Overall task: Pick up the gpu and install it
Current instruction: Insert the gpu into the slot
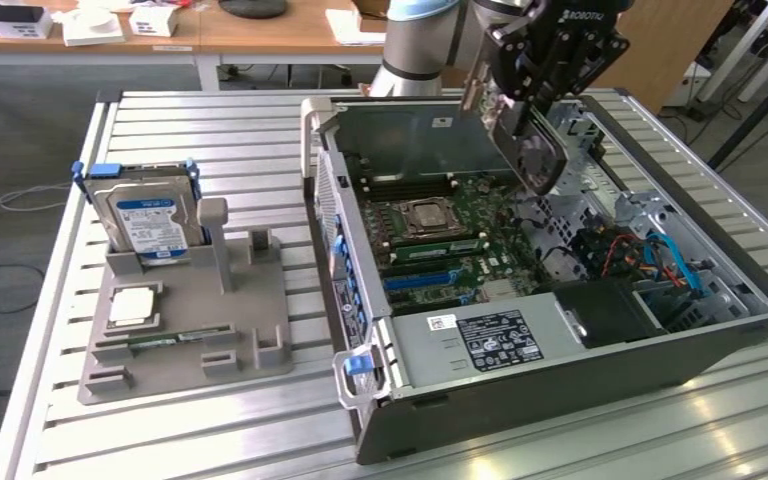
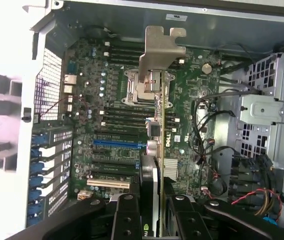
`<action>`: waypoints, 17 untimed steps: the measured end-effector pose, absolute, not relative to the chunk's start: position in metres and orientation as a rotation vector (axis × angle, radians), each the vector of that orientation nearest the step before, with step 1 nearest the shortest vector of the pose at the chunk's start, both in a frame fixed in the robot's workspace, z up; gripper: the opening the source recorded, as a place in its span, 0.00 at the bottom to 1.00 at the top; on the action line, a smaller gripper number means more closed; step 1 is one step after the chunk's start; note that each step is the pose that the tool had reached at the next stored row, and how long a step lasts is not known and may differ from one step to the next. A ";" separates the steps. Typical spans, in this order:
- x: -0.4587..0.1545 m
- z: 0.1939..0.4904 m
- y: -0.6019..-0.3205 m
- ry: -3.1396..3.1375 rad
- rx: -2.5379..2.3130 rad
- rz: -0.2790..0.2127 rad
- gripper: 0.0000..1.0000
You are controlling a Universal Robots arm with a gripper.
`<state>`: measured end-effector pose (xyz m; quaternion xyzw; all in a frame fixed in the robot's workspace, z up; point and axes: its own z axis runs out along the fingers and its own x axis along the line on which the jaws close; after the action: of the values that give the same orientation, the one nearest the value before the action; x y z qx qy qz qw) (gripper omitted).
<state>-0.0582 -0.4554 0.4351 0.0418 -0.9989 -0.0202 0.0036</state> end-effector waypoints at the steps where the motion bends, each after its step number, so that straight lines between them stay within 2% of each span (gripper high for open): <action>1: -0.058 0.435 -0.455 -3.130 0.156 -0.063 0.27; 17: -0.058 0.435 -0.455 -3.072 0.589 -0.059 0.27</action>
<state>-0.0582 -0.4554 0.4345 0.1881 -0.9819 -0.0187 0.0065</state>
